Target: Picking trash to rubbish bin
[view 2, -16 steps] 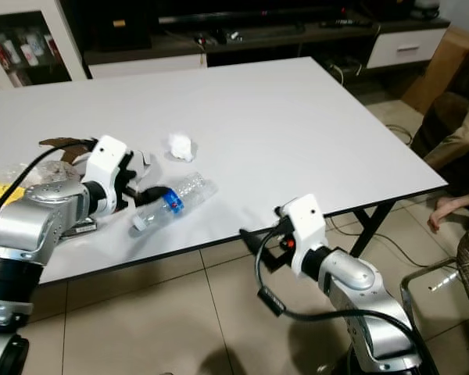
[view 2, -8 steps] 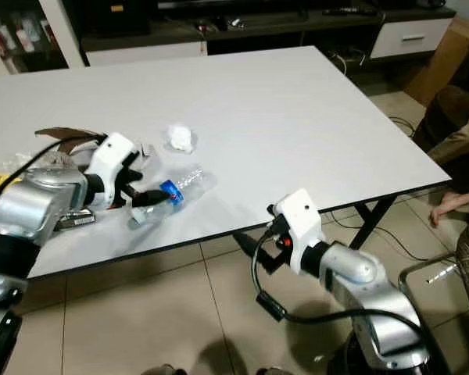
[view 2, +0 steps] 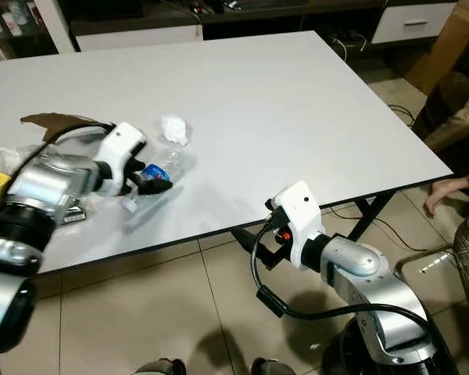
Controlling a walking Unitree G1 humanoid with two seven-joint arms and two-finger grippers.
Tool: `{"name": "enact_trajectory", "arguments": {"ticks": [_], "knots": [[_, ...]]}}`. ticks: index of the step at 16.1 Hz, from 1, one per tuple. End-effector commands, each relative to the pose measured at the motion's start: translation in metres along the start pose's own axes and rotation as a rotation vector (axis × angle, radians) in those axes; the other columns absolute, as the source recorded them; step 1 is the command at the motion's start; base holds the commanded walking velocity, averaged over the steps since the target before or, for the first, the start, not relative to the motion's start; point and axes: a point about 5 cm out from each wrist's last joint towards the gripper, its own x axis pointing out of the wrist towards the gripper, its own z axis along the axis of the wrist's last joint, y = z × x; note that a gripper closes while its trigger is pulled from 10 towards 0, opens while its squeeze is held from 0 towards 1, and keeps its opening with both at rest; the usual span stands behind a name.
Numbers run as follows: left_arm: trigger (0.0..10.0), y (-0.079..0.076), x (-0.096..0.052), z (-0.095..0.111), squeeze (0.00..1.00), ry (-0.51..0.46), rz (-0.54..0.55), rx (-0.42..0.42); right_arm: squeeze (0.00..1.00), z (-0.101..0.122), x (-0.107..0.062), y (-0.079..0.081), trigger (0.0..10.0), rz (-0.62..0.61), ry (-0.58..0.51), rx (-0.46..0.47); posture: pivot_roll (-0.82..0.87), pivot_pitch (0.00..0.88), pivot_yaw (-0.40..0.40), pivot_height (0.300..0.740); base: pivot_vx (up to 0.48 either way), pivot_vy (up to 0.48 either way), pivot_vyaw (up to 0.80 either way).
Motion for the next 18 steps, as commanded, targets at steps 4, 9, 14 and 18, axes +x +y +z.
{"name": "enact_trajectory", "arguments": {"ticks": [4, 9, 14, 18], "knots": [[10.0, 0.005, 0.006, -0.005, 0.00, 0.032, 0.044, -0.019, 0.00, 0.005, -0.006, 0.012, 10.0, 0.102, 0.008, 0.001, -0.10, 0.127, -0.031, 0.740, 0.000, 0.000, 0.00], [5.4, 0.006, 0.010, -0.014, 0.00, 0.079, 0.046, 0.015, 0.00, 0.002, -0.012, 0.025, 10.0, 0.211, 0.028, 0.003, -0.10, 0.112, -0.033, 0.740, 0.000, 0.000, 0.00], [0.0, 0.006, 0.009, -0.010, 0.00, 0.042, 0.013, -0.007, 0.00, 0.000, -0.013, 0.027, 10.0, 0.216, 0.032, 0.005, -0.11, 0.102, -0.035, 0.740, 0.000, 0.000, 0.00], [0.0, 0.004, 0.010, -0.008, 0.00, 0.019, -0.008, -0.021, 0.00, -0.001, -0.013, 0.027, 10.0, 0.212, 0.038, 0.005, -0.11, 0.101, -0.036, 0.740, 0.000, 0.000, 0.00]]}}
